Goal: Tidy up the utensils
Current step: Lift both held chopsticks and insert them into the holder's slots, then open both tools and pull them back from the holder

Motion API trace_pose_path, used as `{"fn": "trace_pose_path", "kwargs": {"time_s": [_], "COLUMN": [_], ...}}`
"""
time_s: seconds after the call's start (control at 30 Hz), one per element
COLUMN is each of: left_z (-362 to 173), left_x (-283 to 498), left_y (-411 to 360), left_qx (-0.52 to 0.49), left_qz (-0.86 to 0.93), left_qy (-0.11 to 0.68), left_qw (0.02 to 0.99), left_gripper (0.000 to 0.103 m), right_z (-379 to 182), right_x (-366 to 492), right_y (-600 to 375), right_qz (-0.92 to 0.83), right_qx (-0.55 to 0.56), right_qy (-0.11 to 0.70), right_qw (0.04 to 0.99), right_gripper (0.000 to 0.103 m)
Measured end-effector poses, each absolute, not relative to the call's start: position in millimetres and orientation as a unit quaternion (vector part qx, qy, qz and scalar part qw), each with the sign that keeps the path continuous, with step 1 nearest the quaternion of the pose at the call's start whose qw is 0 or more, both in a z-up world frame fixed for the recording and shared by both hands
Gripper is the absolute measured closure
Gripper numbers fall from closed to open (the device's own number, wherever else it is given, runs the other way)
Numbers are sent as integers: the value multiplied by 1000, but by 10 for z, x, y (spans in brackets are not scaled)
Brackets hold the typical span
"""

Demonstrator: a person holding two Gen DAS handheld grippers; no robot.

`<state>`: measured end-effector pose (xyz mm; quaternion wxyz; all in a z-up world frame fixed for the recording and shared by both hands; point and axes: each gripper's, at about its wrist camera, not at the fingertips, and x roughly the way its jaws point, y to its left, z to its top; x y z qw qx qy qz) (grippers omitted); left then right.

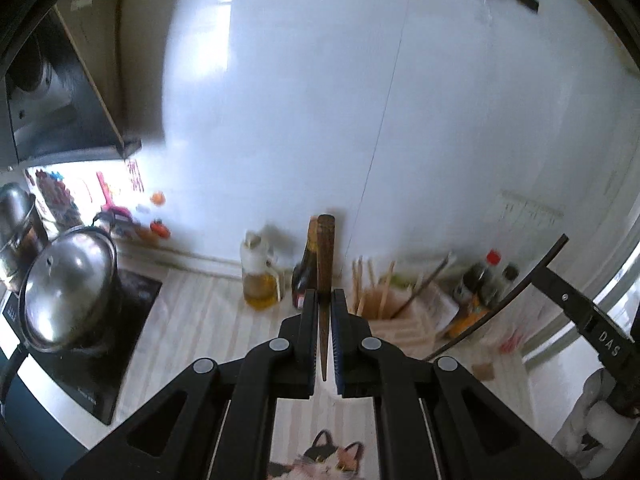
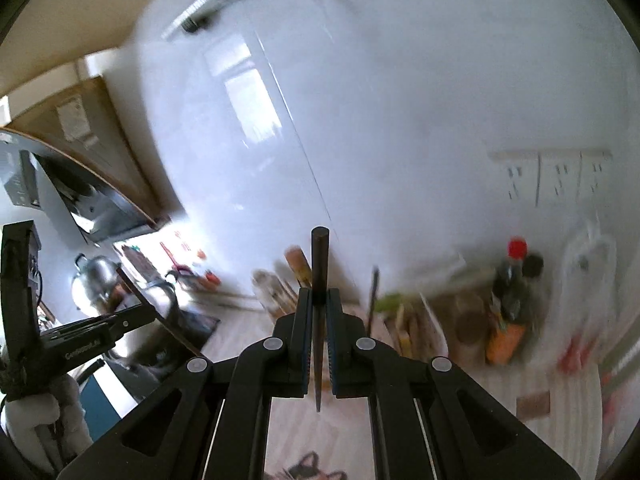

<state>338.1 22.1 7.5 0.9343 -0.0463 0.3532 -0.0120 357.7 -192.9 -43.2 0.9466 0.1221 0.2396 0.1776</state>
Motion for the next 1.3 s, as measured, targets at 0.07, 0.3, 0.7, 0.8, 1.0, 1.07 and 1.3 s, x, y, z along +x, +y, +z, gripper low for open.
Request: {"fn": "trace_pose_path", "kwargs": {"time_s": [0.07,0.3,0.7,0.8,1.0,1.07,1.3], "left_z": [200,529,185,54,-174,-244,-378], "left_x": [3417,3706,4310,4377,4540,4605,4777], "left_y": [201,50,-182,-243,-331,-334,-276], "left_qx": [-47,-44,-56,-62,-74,-74,-86], "left_qz": [-16,-34,-17,-6,0,0,-14], "left_qy": [343,318,360,369,389,399,442], "left_qw": [938,947,931,927,918,914,893], "left_gripper": [99,99,99,99,99,99,95], "right_z": [-250,100,-286,-443,-656,-715,-897], "right_x": [3614,3926,4541,4663,4815,4865,4981], "right_y": [-1918,-1893,-1831,-1812,-1771,-1779,-1773], "right_qz": [178,154,101,88,79,80,118], "right_qx": [116,89,101,106,118,123,144], "right_qy": [224,206,243,255,273,281,326], "right_qw": [951,962,960,957,951,948,927], "right_gripper": [96,97,96,96,96,96,95]}}
